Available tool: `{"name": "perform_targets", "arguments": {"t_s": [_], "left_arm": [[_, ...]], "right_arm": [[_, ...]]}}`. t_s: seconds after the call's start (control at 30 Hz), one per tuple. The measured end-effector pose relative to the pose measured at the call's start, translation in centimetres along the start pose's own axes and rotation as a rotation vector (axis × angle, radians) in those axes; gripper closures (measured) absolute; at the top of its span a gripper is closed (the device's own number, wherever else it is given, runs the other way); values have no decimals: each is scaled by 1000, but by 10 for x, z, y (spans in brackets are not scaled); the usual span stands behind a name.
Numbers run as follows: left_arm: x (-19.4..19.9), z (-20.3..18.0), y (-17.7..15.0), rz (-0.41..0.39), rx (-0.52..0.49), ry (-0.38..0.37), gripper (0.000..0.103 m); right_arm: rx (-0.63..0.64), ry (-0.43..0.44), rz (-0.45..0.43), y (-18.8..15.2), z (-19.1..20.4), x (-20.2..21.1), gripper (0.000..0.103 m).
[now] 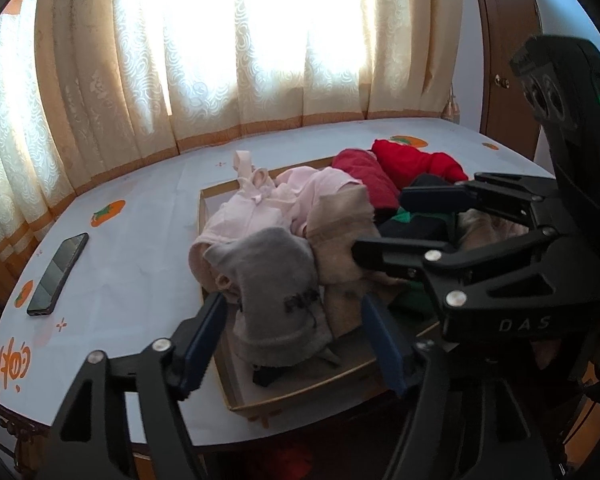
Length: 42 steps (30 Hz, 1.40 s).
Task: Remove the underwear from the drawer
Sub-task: 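Open both grippers to release the socks in the tray, then lower both tools back into the drawer toward the red socks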
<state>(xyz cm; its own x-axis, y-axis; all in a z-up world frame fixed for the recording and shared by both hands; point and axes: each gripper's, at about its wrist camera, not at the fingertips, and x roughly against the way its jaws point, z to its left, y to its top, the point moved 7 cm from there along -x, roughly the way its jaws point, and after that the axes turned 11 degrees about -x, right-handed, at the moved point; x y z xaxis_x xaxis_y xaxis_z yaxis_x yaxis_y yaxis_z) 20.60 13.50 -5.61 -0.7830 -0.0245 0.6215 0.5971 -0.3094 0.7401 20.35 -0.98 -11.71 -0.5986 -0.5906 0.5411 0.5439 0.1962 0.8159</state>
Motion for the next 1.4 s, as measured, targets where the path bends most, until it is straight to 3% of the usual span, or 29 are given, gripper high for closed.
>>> {"name": "perform_targets", "arguments": {"t_s": [0.1,0.33,0.47,0.73,1.03,1.4], "left_arm": [[9,-2,-1,-18,-1,10,22],[33,-2,-8,-65,33,11,20],[57,2,-20,-113,77,23,12],[83,26,-64,-115,168,97,12],[80,40,-108,-69,251,116,10],[70,66,-128,-12,294,176,10]], "right_arm": [[3,5,-17,-3,0,11,34],[36,8,-49,-19,2,42,33],[53,45,-65,-33,8,61,32],[234,111,-60,-72,53,75,31],[422,184,82,-121,112,30,30],[613,172,242,-156,146,-49,31]]}}
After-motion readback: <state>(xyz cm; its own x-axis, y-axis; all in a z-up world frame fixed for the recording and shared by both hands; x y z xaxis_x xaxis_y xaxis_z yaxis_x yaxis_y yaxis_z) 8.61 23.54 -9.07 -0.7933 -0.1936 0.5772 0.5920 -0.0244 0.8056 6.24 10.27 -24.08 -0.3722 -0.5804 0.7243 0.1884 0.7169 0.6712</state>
